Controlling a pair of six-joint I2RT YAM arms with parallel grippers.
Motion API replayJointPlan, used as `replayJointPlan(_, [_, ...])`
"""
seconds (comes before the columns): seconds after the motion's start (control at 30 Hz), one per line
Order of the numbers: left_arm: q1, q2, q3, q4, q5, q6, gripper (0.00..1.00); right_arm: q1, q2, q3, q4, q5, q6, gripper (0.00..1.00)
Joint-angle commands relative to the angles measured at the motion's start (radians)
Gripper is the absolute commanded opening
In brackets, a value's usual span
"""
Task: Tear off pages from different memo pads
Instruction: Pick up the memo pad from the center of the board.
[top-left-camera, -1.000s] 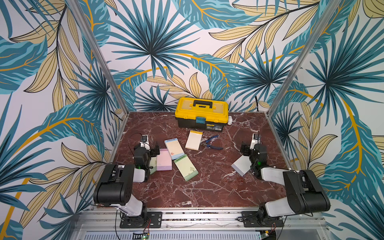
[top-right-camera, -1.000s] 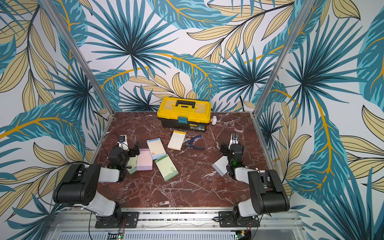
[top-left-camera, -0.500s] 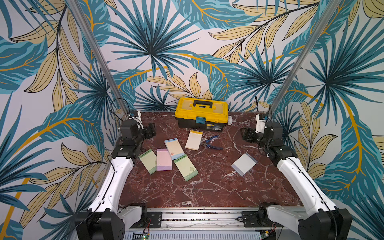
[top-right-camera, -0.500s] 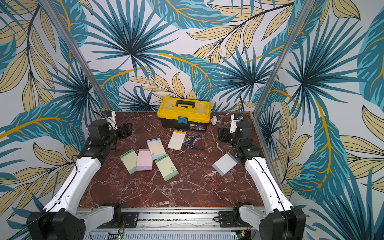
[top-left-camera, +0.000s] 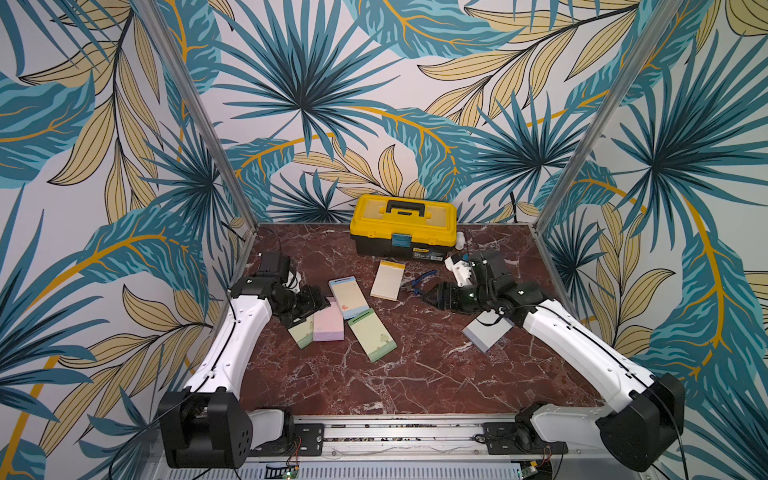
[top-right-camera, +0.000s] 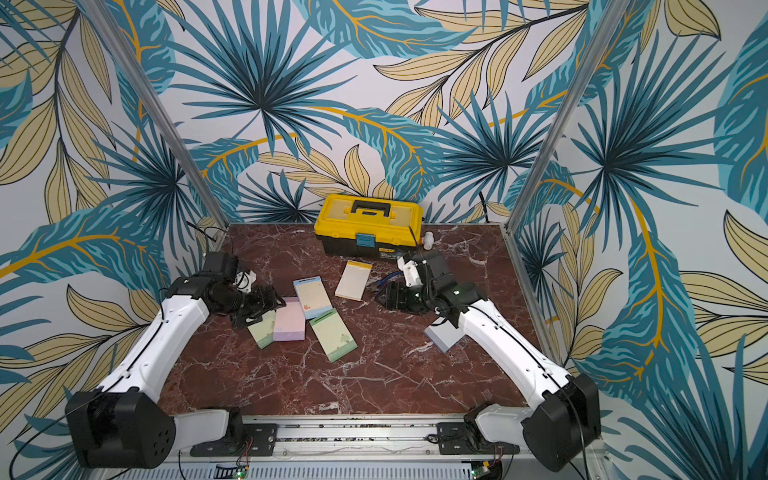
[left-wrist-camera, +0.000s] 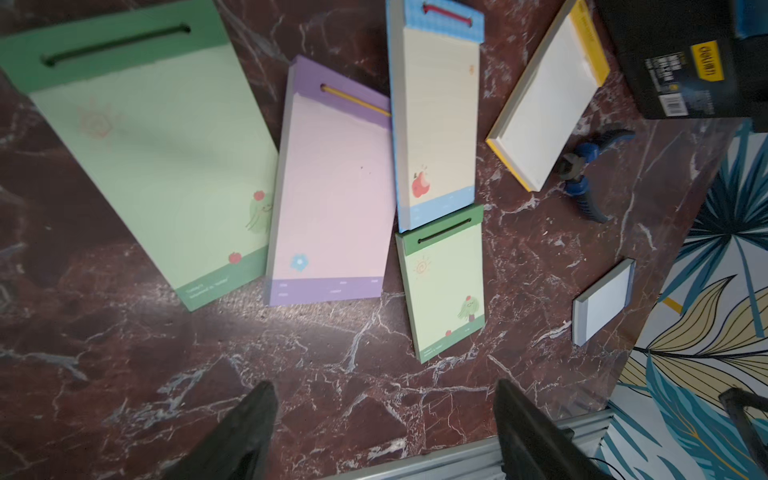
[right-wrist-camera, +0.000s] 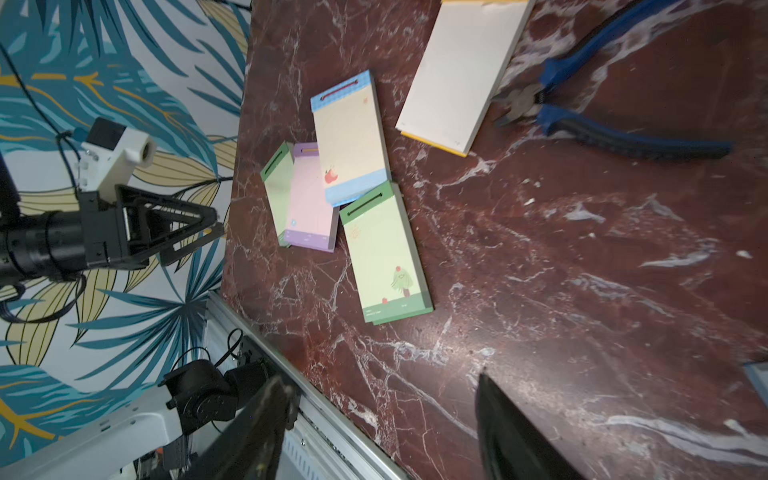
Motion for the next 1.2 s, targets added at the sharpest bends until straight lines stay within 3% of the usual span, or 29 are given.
replayJointPlan(0.0, [0.013,0.028,-0.001,-0.037,0.06,0.098,0.83,0.075,0.05,0.033,0.077,0.066,0.076,0.73])
replayJointPlan(0.2, [0.021,0.09,0.015,-0.026,-0.038,0.141,0.81,0.197,0.251,0.155,0.169,0.113,0.166,0.74])
replayJointPlan(0.4, [0.03,0.131,0.024,-0.02,-0.135,0.178,0.86,0.254,0.424,0.201,0.399,0.125,0.32,0.76])
replayJointPlan(0.63, [0.074,0.183,-0.059,0.125,0.068,0.188,0.75,0.319,0.553,0.264,0.452,0.156,0.417,0.76])
replayJointPlan(0.93, [0.074,0.221,-0.12,0.217,0.071,0.155,0.77,0.334,0.652,0.263,0.552,0.138,0.492,0.77])
replayJointPlan(1.03, [0.074,0.245,-0.14,0.246,0.088,0.143,0.77,0.334,0.68,0.267,0.576,0.127,0.517,0.69])
replayJointPlan(1.17, [0.074,0.258,-0.146,0.251,0.05,0.136,0.78,0.336,0.711,0.272,0.597,0.124,0.536,0.68])
